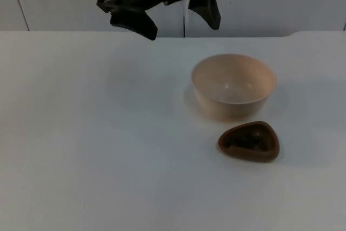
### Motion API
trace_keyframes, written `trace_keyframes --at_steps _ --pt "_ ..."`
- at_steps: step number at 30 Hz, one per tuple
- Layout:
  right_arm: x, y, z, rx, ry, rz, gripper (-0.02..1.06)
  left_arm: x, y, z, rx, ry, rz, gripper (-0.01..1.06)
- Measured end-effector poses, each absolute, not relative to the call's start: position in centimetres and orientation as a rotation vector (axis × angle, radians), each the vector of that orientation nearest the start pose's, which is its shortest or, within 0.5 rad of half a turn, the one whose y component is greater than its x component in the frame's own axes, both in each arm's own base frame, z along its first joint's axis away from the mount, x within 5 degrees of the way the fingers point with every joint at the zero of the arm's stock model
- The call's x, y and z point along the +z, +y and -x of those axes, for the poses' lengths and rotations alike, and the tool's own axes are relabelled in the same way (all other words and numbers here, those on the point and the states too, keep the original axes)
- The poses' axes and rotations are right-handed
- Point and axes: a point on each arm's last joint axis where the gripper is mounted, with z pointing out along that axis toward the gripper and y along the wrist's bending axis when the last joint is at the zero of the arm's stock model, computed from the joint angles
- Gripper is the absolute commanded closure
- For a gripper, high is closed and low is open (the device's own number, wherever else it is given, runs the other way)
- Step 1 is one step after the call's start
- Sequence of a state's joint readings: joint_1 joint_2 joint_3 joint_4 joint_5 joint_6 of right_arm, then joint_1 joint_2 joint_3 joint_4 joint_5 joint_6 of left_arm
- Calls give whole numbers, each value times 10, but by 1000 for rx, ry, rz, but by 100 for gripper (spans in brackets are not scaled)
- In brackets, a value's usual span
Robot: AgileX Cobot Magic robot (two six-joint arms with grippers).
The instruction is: Pick up the bowl with the left hand and pour the coffee beans from the cup into the bowl with the right hand.
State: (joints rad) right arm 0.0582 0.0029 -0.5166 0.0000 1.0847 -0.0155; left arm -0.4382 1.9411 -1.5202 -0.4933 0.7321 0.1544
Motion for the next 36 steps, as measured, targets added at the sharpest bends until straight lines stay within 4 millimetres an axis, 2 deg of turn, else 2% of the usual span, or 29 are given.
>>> trace_keyframes --at_steps 5,7,11,17,24,28,36 --pt "280 0 7 26 2053 76 -1 217 -215 -396 -610 2672 -351 5" --pt "280 0 7 26 2053 76 -1 214 -215 -398 -605 2680 -344 5" --pt "280 0 7 26 2053 76 -1 189 -219 -410 -588 2739 -271 5" --pt "280 0 7 26 2053 76 -1 167 -224 -421 -586 2778 -171 5" --pt "280 0 7 27 2053 74 -1 147 -231 -437 -591 2783 -127 5" --pt "280 0 7 27 2053 74 -1 137 -231 -445 -594 2791 -104 5" --pt "280 0 7 29 2053 72 -1 111 -211 -458 -589 2846 -18 5"
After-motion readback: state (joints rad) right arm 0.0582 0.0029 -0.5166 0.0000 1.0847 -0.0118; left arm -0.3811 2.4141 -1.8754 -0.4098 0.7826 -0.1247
